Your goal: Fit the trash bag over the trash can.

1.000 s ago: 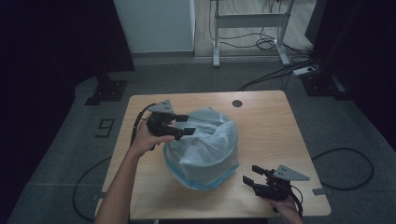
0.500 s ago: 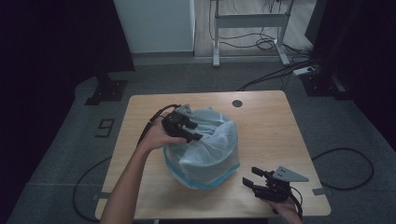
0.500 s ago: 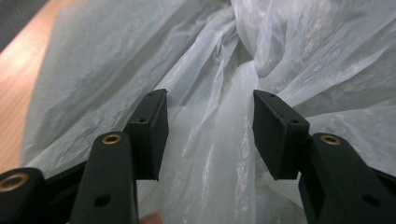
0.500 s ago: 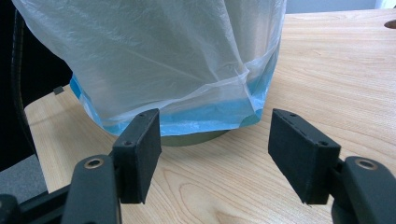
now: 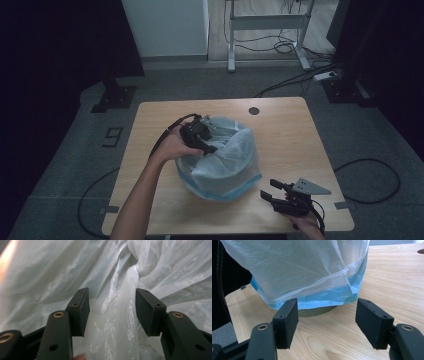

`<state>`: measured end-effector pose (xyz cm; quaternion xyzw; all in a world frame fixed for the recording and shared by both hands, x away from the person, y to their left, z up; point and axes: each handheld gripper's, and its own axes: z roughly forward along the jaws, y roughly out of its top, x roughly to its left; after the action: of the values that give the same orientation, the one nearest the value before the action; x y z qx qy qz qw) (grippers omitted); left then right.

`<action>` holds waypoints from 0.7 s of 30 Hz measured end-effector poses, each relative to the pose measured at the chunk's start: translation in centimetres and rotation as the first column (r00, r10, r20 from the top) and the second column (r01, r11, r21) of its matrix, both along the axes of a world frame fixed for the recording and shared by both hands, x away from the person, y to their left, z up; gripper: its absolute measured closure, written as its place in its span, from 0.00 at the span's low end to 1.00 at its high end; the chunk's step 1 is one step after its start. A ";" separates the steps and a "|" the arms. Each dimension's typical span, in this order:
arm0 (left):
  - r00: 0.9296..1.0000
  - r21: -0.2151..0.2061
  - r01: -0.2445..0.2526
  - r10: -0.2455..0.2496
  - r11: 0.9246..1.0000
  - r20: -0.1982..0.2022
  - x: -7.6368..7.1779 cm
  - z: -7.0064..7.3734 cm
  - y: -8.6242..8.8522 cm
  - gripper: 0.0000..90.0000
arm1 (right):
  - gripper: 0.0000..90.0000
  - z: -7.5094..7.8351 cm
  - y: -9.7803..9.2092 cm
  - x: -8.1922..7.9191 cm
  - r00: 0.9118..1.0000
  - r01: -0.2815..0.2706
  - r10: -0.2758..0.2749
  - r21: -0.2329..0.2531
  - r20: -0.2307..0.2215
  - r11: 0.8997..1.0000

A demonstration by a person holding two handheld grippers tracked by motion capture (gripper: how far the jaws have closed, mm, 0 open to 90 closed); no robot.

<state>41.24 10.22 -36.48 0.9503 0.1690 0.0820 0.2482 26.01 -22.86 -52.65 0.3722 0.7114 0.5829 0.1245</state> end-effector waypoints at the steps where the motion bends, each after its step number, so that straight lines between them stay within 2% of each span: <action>1: 1.000 -0.037 -0.001 0.002 0.999 0.009 -0.1 0.5 0.3 0.50 | 0.38 0.0 0.0 0.0 1.000 -0.001 0.001 -0.002 0.000 1.000; 4: 1.000 -0.113 0.008 -0.006 0.994 0.022 -0.4 1.5 0.9 0.50 | 0.38 0.0 0.0 0.0 1.000 -0.001 0.001 -0.001 -0.001 1.000; 8: 0.999 -0.207 0.012 -0.005 0.978 0.038 -0.4 2.7 1.2 0.49 | 0.38 0.0 0.1 0.0 1.000 -0.003 0.003 -0.002 -0.001 1.000; 9: 0.999 -0.218 0.015 -0.007 0.976 0.040 -0.4 2.9 1.1 0.48 | 0.38 0.0 0.2 0.0 1.000 -0.004 0.004 -0.003 0.000 1.000; 16: 0.999 -0.226 0.031 -0.023 0.974 0.039 0.1 3.4 -0.3 0.45 | 0.38 0.1 0.0 0.0 1.000 -0.003 0.003 0.000 0.000 1.000; 21: 0.999 -0.205 0.038 -0.032 0.978 0.033 1.1 3.2 -2.0 0.43 | 0.38 0.2 -0.3 0.0 1.000 0.006 -0.006 0.013 0.003 1.000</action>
<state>42.29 8.19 -33.31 0.9211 0.1560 0.0737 0.3490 25.99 -23.18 -52.46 0.3742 0.7064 0.5877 0.1249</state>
